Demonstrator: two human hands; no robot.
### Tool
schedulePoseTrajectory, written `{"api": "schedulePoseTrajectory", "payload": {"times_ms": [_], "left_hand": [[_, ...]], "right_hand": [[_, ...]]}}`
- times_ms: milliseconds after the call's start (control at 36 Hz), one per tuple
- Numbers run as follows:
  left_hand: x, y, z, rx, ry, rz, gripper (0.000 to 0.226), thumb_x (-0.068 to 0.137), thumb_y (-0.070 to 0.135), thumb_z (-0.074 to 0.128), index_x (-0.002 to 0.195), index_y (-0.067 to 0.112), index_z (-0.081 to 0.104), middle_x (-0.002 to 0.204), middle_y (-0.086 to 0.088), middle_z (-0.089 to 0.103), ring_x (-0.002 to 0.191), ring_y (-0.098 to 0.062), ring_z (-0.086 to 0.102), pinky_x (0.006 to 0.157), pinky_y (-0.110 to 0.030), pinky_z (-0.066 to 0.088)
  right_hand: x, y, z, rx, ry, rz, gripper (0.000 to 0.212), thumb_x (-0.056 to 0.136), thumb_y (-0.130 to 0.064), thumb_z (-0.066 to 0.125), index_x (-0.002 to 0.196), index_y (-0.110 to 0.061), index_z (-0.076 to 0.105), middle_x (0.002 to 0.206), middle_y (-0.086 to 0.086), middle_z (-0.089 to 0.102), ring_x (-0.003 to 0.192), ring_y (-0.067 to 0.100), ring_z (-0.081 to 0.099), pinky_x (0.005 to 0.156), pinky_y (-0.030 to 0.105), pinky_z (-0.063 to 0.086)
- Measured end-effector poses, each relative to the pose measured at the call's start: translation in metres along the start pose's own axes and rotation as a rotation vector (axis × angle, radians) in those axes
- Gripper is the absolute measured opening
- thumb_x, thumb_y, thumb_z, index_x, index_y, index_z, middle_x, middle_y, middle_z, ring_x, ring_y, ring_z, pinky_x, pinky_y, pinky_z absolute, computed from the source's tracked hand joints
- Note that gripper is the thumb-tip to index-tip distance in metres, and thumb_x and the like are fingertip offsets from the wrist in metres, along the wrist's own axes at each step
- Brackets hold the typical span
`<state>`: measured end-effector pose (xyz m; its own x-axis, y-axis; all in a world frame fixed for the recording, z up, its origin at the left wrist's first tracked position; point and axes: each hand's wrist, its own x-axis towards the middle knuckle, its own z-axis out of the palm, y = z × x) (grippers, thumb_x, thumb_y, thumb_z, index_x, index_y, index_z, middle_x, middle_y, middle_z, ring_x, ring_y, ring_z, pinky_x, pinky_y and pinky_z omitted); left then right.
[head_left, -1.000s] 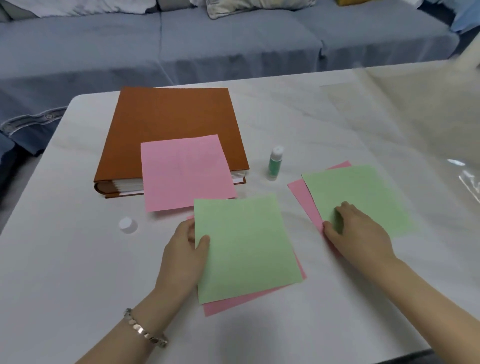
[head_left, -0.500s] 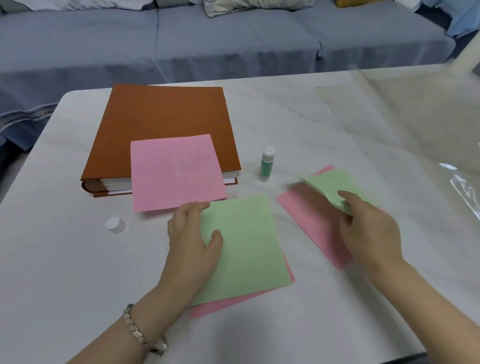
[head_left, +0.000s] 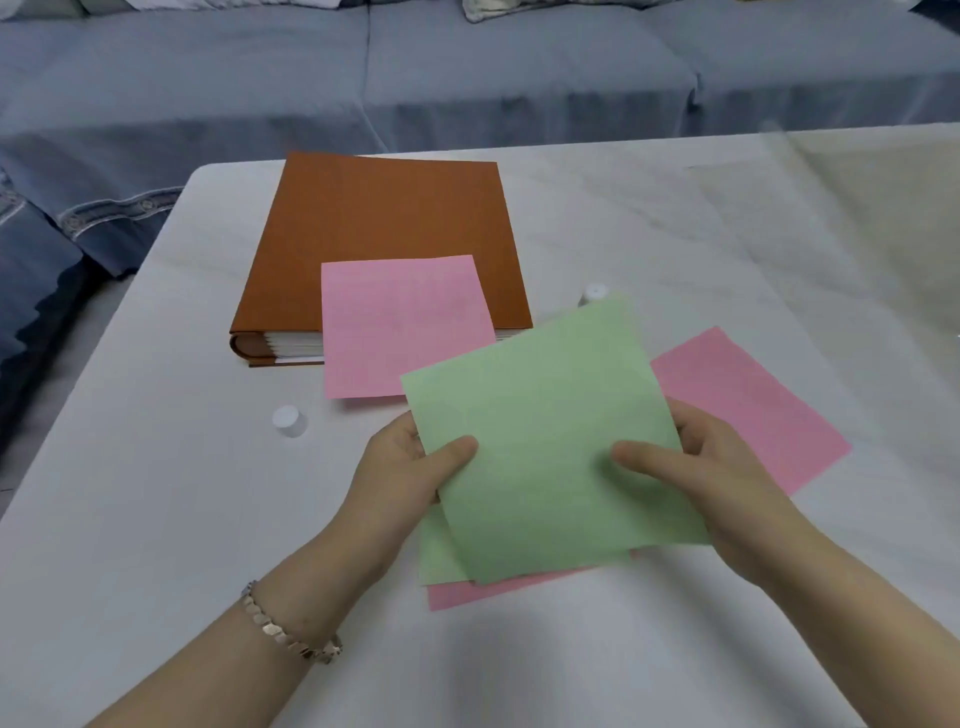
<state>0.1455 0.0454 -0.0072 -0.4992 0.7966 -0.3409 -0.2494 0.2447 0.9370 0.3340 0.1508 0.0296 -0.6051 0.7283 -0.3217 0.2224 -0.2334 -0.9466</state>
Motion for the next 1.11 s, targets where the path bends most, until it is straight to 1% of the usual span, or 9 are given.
{"api": "schedulePoseTrajectory", "payload": {"times_ms": [111,278,417,528,611,667,806,972,1111], "left_hand": [[-0.003,0.004,-0.011,0.086,-0.020,0.097,0.023,0.085,-0.003,0.060,0.097,0.017,0.064,0.089,0.006,0.074,0.076,-0.010,0.070,0.058,-0.018,0.052],[-0.002,-0.002,-0.019,0.350,0.007,0.161,0.012,0.089,0.010,0.061,0.101,0.011,0.062,0.070,0.009,0.070,0.070,-0.005,0.067,0.067,-0.019,0.053],[0.001,-0.031,-0.039,1.058,0.035,0.390,0.037,0.098,0.023,0.043,0.132,0.010,0.050,0.133,0.000,0.053,0.123,-0.016,0.049,0.096,-0.014,0.028],[0.001,-0.055,-0.049,1.337,-0.054,0.467,0.053,0.084,0.035,0.038,0.121,0.003,0.059,0.128,-0.013,0.058,0.115,-0.028,0.058,0.099,-0.035,0.037],[-0.005,-0.060,-0.048,1.171,-0.031,0.434,0.056,0.085,0.038,0.042,0.128,0.005,0.054,0.136,-0.008,0.050,0.124,-0.022,0.049,0.105,-0.032,0.031],[-0.007,-0.056,-0.045,0.993,0.061,0.402,0.053,0.088,0.036,0.046,0.135,0.011,0.047,0.137,0.008,0.040,0.129,-0.014,0.035,0.106,-0.017,0.019],[0.004,-0.039,-0.034,0.641,0.220,0.224,0.037,0.090,0.013,0.058,0.125,0.019,0.050,0.106,0.014,0.050,0.095,-0.007,0.048,0.074,0.003,0.030],[0.028,-0.030,-0.028,0.372,0.247,0.097,0.034,0.089,0.007,0.060,0.119,0.015,0.048,0.102,0.004,0.055,0.079,0.001,0.052,0.058,0.000,0.040],[0.041,-0.023,-0.024,0.338,0.277,0.040,0.033,0.087,0.002,0.058,0.117,0.011,0.051,0.089,0.005,0.058,0.079,-0.009,0.057,0.060,-0.008,0.043]], "right_hand": [[0.007,-0.002,-0.002,-0.119,-0.083,0.183,0.018,0.086,-0.021,0.062,0.099,-0.011,0.069,0.092,0.005,0.074,0.083,0.022,0.071,0.069,0.030,0.055],[0.010,0.007,-0.006,-0.407,0.080,0.113,0.010,0.085,-0.013,0.063,0.086,-0.011,0.073,0.079,0.002,0.075,0.072,0.019,0.072,0.068,0.033,0.056],[0.012,0.015,-0.017,-0.219,0.156,0.184,0.012,0.086,-0.013,0.062,0.091,-0.008,0.071,0.082,0.006,0.075,0.072,0.021,0.071,0.062,0.028,0.057],[0.015,0.025,-0.027,-0.109,0.178,0.235,0.018,0.086,-0.016,0.059,0.097,-0.007,0.069,0.090,0.008,0.074,0.082,0.026,0.071,0.070,0.033,0.057],[0.017,0.031,-0.027,-0.060,0.165,0.257,0.020,0.085,-0.017,0.059,0.098,-0.006,0.069,0.091,0.009,0.074,0.077,0.023,0.071,0.065,0.030,0.058],[0.019,0.035,-0.024,-0.042,0.152,0.266,0.021,0.085,-0.018,0.058,0.099,-0.005,0.068,0.092,0.010,0.074,0.075,0.023,0.071,0.064,0.029,0.057],[0.023,0.042,-0.012,-0.044,0.137,0.279,0.018,0.087,-0.016,0.058,0.098,-0.006,0.068,0.090,0.010,0.074,0.073,0.024,0.071,0.065,0.031,0.057],[0.025,0.048,-0.004,-0.090,0.161,0.278,0.014,0.086,-0.015,0.061,0.093,-0.007,0.069,0.090,0.011,0.074,0.080,0.030,0.069,0.082,0.044,0.052],[0.025,0.050,-0.002,-0.099,0.170,0.271,0.012,0.086,-0.015,0.060,0.091,-0.009,0.070,0.086,0.008,0.075,0.071,0.023,0.070,0.072,0.036,0.055]]}}
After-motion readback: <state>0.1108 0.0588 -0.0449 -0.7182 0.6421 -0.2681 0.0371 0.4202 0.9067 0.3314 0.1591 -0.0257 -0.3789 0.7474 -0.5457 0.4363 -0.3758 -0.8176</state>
